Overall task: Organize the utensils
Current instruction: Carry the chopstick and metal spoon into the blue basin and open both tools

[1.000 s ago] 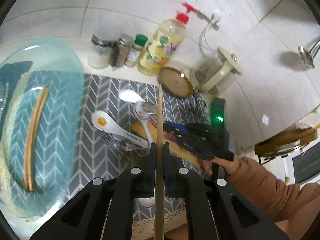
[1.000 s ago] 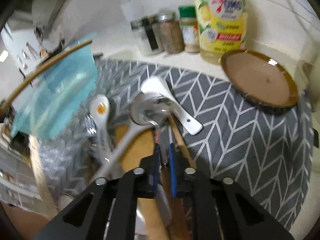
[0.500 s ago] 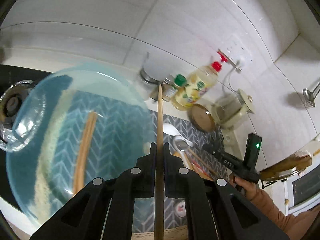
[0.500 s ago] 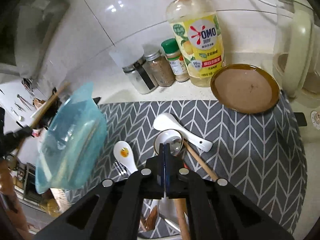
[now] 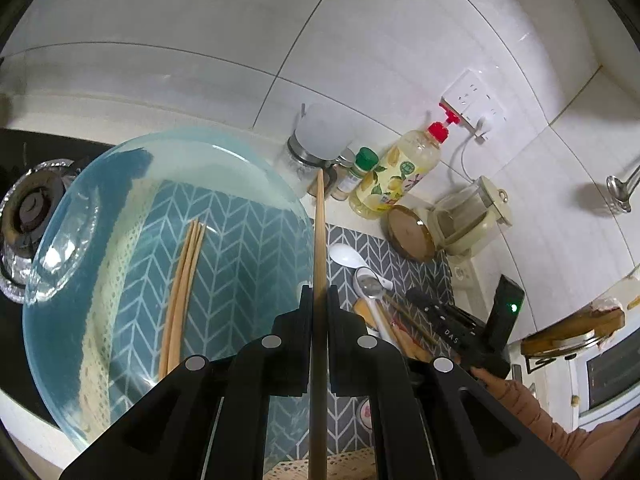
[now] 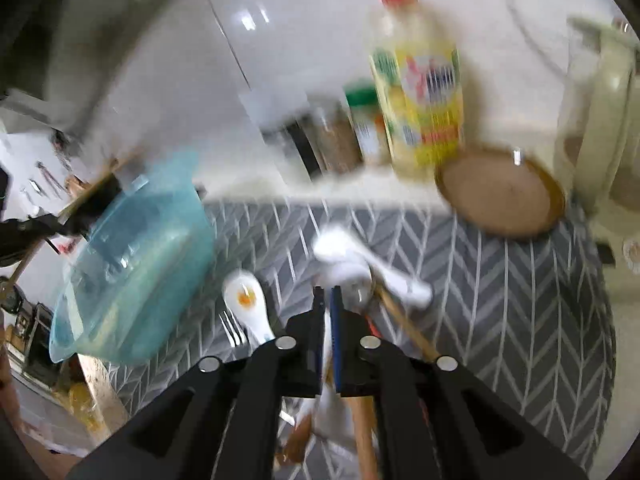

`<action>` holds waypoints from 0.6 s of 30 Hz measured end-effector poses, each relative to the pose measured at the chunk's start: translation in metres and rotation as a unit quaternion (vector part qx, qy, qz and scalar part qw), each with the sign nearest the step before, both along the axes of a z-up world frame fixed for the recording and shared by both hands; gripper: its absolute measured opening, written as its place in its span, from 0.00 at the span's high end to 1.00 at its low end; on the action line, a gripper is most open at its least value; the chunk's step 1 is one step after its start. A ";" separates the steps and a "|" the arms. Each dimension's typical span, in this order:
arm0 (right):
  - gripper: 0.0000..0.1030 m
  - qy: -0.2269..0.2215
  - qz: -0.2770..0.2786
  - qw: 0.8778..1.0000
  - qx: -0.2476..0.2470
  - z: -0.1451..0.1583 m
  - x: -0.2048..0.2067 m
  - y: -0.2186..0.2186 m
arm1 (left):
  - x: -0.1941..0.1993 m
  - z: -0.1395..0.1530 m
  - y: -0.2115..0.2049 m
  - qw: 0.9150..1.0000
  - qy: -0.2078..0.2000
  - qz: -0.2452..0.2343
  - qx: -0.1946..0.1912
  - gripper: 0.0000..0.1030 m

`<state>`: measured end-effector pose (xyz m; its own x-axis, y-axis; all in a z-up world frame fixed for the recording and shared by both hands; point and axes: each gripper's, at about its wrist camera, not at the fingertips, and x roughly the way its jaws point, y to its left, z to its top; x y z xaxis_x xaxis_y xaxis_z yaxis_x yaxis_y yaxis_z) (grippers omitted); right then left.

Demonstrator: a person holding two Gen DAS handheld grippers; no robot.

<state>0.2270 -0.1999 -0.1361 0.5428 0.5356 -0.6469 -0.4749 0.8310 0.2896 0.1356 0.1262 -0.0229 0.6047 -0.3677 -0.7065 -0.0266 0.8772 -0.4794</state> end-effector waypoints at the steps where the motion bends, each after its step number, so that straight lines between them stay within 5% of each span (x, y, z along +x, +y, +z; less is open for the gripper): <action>1: 0.73 0.012 -0.001 0.999 -0.037 -0.007 0.004 0.004 | 0.000 -0.001 -0.001 1.000 0.003 0.001 0.000 0.93; 13: 0.71 0.072 0.037 0.994 -0.070 -0.037 0.025 0.016 | -0.005 -0.004 -0.001 1.000 0.008 0.012 0.006 0.93; 14: 0.77 0.068 0.041 0.994 -0.068 -0.039 0.025 0.018 | -0.006 -0.005 0.000 1.000 0.009 0.014 0.005 0.93; 15: 0.95 0.062 0.039 0.995 -0.064 -0.040 0.025 0.018 | -0.006 -0.006 0.002 1.000 0.011 0.015 0.004 0.93; 18: 0.96 0.062 0.026 0.996 -0.065 -0.039 0.024 0.018 | -0.007 -0.008 0.010 1.000 0.013 0.019 0.006 0.93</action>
<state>0.2508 -0.1816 -0.1748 0.4279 0.4677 -0.7734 -0.4857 0.8406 0.2397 0.1285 0.1360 -0.0306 0.5991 -0.3362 -0.7267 -0.0736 0.8806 -0.4681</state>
